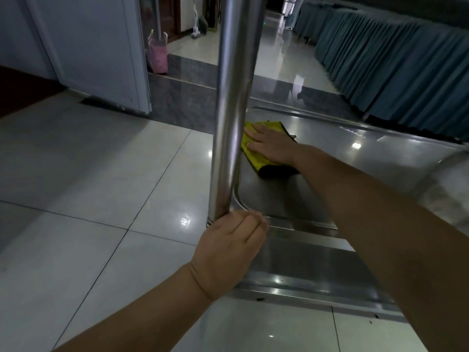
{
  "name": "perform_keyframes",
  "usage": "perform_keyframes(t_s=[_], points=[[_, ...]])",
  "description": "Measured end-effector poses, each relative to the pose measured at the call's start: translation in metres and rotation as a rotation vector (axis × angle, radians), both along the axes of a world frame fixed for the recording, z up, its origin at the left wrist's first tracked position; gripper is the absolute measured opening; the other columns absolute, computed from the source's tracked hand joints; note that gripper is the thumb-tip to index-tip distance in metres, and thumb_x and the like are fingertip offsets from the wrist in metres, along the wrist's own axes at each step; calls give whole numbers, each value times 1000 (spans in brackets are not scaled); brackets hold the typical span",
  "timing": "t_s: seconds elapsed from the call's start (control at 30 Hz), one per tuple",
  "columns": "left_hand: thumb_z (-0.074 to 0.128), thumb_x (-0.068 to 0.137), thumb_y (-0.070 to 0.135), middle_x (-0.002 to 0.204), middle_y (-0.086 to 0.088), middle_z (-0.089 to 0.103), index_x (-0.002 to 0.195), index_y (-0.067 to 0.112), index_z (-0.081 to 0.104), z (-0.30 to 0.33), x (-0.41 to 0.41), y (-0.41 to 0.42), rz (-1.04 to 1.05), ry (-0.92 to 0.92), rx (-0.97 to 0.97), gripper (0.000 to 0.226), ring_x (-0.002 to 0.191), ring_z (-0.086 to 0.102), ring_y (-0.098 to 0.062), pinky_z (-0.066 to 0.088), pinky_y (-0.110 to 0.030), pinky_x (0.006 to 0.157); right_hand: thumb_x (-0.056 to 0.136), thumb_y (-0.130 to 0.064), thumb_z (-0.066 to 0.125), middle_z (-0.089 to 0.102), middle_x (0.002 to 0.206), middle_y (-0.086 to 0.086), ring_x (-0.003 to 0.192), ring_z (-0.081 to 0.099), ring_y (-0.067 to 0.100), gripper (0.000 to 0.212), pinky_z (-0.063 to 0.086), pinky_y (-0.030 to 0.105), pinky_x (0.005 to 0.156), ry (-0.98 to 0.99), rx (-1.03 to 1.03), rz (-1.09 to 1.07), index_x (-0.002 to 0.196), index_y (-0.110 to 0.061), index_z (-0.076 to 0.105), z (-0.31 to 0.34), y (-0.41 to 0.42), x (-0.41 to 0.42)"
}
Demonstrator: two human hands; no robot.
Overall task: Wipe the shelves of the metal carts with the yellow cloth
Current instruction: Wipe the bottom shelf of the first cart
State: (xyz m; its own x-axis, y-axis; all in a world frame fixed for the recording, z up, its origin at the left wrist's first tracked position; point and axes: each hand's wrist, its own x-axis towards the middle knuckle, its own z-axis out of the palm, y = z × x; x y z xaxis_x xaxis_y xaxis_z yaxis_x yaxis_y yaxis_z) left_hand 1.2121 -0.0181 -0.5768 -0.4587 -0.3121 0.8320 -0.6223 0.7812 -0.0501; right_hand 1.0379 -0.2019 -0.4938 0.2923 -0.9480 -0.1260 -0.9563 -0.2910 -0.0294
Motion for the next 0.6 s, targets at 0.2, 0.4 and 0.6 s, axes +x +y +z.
perform_keyframes(t_s=[0.2,0.4,0.6], points=[[38,97,8,96,-7,72,111,6,51,-6,3,-10,-32,0,-62,20,100,51,-18,37,-32,99,78,-72,-2,9,162,1,147,10,27,83,14,48,117,3,-25,-101,153,-37,7,-8,-33,0],[34,96,8,98,-7,71,114,6,50,-10,3,-15,-40,-22,-64,24,102,49,-19,36,-34,98,87,-65,4,2,162,-2,149,3,22,71,11,49,118,40,-18,-38,153,-37,6,-6,12,11],[50,86,11,100,-10,70,113,8,51,-10,6,-11,-67,-12,-54,28,100,51,-19,39,-32,96,102,-47,19,-8,162,2,148,-6,21,58,1,43,119,75,-6,32,153,-31,-6,0,87,20]])
